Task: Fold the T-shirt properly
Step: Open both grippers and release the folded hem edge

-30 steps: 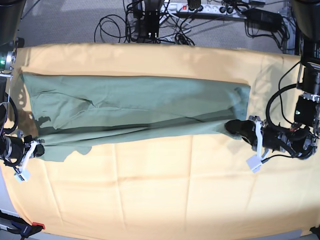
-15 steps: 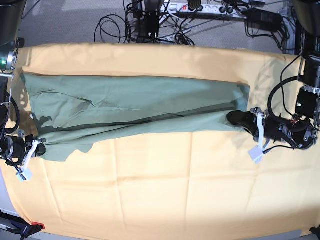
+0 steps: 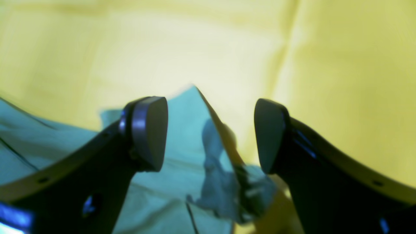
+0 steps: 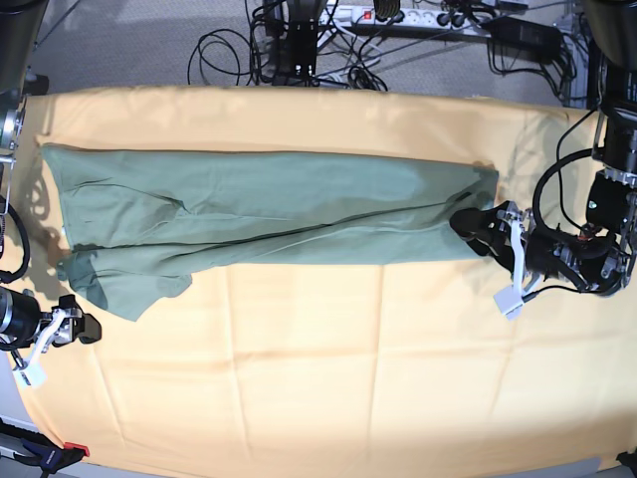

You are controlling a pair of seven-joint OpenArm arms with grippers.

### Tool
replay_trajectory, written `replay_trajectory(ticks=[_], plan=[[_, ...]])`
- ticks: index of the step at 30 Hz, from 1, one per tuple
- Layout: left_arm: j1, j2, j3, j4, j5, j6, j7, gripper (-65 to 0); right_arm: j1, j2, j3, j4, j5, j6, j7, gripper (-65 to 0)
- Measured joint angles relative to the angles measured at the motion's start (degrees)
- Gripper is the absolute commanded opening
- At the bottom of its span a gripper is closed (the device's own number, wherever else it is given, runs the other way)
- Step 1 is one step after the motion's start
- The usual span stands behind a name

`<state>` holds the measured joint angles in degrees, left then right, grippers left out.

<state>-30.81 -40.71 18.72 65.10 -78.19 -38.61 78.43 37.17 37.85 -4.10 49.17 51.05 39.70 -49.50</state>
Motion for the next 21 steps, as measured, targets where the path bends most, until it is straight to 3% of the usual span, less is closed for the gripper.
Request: replay_trajectory(ticks=[5, 8, 11, 15, 21], plan=[[0.0, 0.02, 0.0, 0.0, -0.04, 0.0, -0.2, -27.5, -0.42, -4.85, 0.04, -0.02, -9.68, -0.02, 0.46, -21.7], [0.0, 0.0, 0.0, 0.0, 0.0, 0.0, -0.2, -27.5, -1.55, -7.37, 0.04, 0.0, -18.64, -4.55, 6.78, -21.7], [0.0, 0.02, 0.0, 0.0, -0.04, 0.0, -0.26, -27.5, -2.54, -8.07, 0.04, -0.04, -25.73, -9.2, 9.44, -21.7], [0.0, 0.02, 0.0, 0.0, -0.04, 0.0, -0.39, -27.5, -2.95, -8.57, 0.07, -0.07, -25.75, -10.36, 9.27, -21.7], [0.0, 0.04, 0.0, 0.0, -0.15, 0.0, -1.36, -27.5, -5.99, -9.99, 0.07, -0.04, -25.18, -9.01, 9.4, -21.8]])
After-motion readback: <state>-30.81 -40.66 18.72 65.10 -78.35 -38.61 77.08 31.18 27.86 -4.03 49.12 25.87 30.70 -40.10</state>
